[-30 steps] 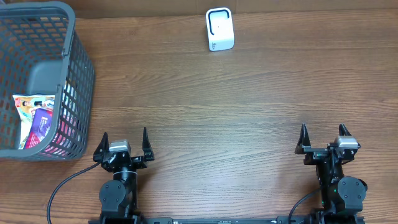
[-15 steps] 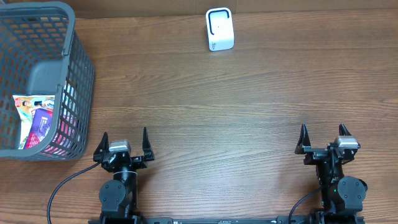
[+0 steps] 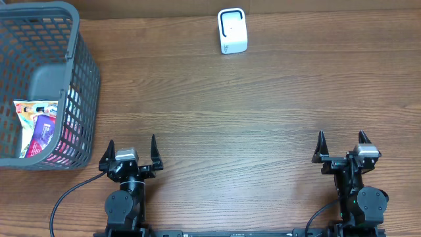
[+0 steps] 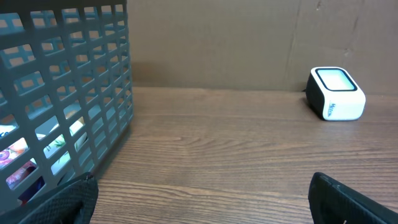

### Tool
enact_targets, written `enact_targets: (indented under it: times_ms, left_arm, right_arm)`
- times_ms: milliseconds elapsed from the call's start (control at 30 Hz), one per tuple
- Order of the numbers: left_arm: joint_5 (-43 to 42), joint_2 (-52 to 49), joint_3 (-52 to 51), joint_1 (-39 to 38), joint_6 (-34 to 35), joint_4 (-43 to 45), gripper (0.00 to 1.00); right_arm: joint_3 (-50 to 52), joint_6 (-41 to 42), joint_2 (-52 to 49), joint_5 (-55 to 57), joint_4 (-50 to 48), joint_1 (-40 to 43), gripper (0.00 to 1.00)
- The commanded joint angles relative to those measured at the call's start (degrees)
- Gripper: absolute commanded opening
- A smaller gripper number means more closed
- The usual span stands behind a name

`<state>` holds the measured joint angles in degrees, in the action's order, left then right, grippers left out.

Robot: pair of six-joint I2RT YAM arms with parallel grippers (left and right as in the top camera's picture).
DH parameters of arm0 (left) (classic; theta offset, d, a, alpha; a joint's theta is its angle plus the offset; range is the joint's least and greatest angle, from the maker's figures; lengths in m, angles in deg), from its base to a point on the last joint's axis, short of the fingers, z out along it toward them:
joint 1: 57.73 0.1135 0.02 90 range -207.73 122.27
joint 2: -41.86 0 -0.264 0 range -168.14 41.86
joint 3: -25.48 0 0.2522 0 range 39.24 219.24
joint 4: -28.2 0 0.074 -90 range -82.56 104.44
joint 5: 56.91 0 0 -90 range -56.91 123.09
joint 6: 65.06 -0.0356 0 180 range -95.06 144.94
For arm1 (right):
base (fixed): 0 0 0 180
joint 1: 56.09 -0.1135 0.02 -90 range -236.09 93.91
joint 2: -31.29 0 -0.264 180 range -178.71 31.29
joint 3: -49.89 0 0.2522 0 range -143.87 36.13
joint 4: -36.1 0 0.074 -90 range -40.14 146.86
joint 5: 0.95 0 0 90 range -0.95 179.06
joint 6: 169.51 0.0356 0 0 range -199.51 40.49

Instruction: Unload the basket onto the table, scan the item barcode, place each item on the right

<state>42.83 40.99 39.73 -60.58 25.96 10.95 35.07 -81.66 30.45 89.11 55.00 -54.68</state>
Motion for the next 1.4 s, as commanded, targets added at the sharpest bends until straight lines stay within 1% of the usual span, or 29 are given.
enact_targets:
  times_ms: [0, 1200, 1233, 1300, 1367]
  left_arm:
    - [1.16, 0.50, -0.22, 0.46, -1.27, 0.11, 1.00]
    - [0.79, 0.50, -0.22, 0.46, -0.85, 0.61, 1.00]
    - [-0.70, 0.50, -0.22, 0.46, 0.42, 1.25, 1.00]
    - [-6.80, 0.50, -0.22, 0.44, 5.11, 2.03, 1.00]
    - [-16.87, 0.50, -0.22, 0.44, 12.22, 1.44, 1.00]
  right_arm:
    - [0.59, -0.26, 0.68, 0.31, -0.37, -0.28, 1.00]
    - [0.59, -0.26, 0.68, 0.31, -0.37, -0.28, 1.00]
    - [0.59, -0.26, 0.68, 0.31, -0.37, -0.28, 1.00]
    - [0.59, -0.26, 0.68, 0.31, -0.37, -0.28, 1.00]
    - [0.59, -0.26, 0.68, 0.31, -0.37, -0.28, 1.00]
